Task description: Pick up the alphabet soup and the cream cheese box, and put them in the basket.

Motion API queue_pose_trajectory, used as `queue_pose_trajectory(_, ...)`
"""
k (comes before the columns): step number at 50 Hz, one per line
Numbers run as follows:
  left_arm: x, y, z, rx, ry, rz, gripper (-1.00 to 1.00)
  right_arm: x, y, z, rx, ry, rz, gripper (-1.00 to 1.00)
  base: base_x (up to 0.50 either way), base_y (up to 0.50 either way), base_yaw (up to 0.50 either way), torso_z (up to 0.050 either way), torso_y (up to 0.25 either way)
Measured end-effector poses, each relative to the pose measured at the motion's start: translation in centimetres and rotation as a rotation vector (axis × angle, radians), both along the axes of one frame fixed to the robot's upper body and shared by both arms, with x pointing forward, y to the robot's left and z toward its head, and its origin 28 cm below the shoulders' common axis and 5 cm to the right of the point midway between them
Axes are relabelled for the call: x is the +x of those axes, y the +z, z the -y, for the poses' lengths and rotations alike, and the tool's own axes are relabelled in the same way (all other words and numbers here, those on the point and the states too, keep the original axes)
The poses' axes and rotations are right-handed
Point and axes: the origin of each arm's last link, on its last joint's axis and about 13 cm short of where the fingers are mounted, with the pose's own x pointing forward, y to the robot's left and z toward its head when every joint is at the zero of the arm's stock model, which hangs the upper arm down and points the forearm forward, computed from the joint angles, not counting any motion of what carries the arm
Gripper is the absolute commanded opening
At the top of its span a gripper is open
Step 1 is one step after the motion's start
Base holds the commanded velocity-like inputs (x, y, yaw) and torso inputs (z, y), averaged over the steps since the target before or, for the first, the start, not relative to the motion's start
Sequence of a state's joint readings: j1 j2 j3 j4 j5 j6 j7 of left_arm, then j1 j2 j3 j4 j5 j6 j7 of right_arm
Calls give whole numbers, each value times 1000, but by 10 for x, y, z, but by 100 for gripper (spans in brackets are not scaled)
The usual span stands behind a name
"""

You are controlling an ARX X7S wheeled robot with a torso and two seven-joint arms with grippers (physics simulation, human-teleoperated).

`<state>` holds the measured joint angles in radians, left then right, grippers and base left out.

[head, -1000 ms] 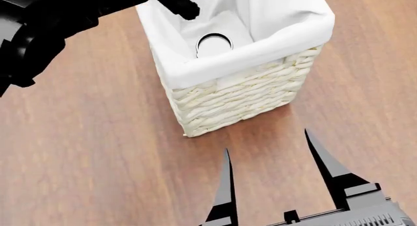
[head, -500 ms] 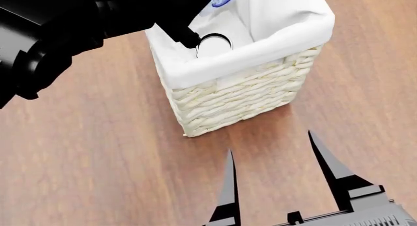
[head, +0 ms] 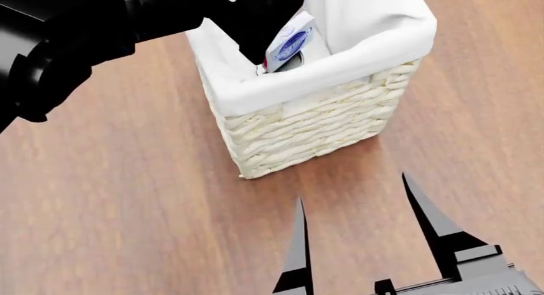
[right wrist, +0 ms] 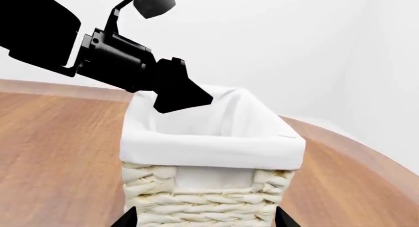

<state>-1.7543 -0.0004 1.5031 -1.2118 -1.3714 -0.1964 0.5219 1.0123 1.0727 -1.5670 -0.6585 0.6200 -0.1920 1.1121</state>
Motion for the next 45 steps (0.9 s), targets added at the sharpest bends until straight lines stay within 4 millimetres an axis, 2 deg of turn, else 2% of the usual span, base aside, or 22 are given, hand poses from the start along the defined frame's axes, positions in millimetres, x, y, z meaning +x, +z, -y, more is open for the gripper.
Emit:
queue_pose_trajectory(9,0,0,0,-24,-1,5,100,0,-1,0,2,1,-2,100,0,0,0,0,0)
queue_pose_trajectory(20,-12,-2,4,-130,105,214,100,1,-2,0,5,3,-7,100,0,0,0,0,0)
queue_pose_trajectory(32,-52,-17,5,-298,267,484,100,3,-4,-1,6,7,-13,100,0,0,0,0,0)
queue_pose_trajectory(45,-109,-59,4,-482,332,672,100,5,-6,-5,15,30,-22,100,0,0,0,0,0)
